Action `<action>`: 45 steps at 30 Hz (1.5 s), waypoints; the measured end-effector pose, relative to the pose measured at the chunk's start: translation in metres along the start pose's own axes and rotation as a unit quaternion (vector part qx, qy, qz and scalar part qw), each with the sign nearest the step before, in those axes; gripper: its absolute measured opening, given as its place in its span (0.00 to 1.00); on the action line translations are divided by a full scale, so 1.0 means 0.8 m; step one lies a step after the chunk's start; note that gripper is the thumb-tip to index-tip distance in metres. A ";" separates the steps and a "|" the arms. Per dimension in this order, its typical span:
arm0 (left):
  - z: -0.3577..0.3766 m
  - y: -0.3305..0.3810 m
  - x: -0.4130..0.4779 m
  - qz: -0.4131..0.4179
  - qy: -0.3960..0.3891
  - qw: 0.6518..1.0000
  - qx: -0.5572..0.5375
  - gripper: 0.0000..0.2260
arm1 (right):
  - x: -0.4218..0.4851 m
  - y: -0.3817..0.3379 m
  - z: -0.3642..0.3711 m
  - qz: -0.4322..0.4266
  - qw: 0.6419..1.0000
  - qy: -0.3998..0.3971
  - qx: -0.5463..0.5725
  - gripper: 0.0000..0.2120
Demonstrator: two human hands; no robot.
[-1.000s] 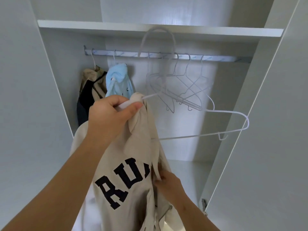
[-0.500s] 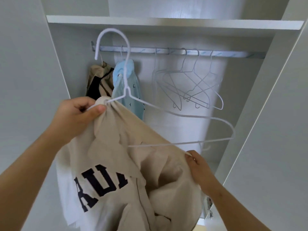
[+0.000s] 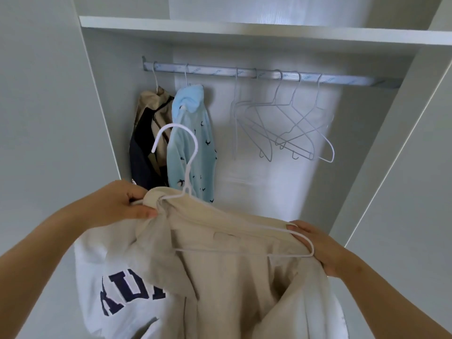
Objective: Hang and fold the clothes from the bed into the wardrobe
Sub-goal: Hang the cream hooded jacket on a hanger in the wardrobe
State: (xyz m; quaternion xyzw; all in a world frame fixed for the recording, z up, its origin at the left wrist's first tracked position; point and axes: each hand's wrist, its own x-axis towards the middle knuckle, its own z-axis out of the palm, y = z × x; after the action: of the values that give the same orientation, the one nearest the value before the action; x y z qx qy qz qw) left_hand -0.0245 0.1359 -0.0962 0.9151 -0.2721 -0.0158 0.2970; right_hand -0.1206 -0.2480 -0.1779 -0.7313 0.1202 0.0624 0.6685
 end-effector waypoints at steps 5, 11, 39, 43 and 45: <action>0.021 0.000 0.007 0.017 -0.036 0.996 0.078 0.14 | 0.007 -0.006 0.002 -0.083 0.953 0.144 -0.255 0.11; 0.070 0.017 0.010 0.036 -0.020 0.991 0.125 0.17 | 0.008 -0.016 0.014 -0.118 0.914 0.286 -0.262 0.11; 0.073 0.080 0.000 -0.002 0.180 0.984 0.019 0.10 | -0.009 -0.050 0.091 -0.270 0.827 0.130 -0.475 0.17; 0.076 0.089 0.012 0.016 0.151 0.981 0.120 0.12 | -0.006 -0.042 0.095 -0.234 0.842 0.152 -0.462 0.17; 0.079 0.086 0.013 0.010 0.162 0.971 0.178 0.15 | -0.005 -0.033 0.098 -0.216 0.849 0.153 -0.457 0.18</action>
State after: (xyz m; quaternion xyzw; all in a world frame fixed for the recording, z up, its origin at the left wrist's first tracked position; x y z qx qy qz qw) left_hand -0.0619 0.0501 -0.1090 0.9407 -0.2282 0.1847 0.1700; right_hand -0.1123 -0.1678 -0.1588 -0.9621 0.0177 -0.1483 0.2282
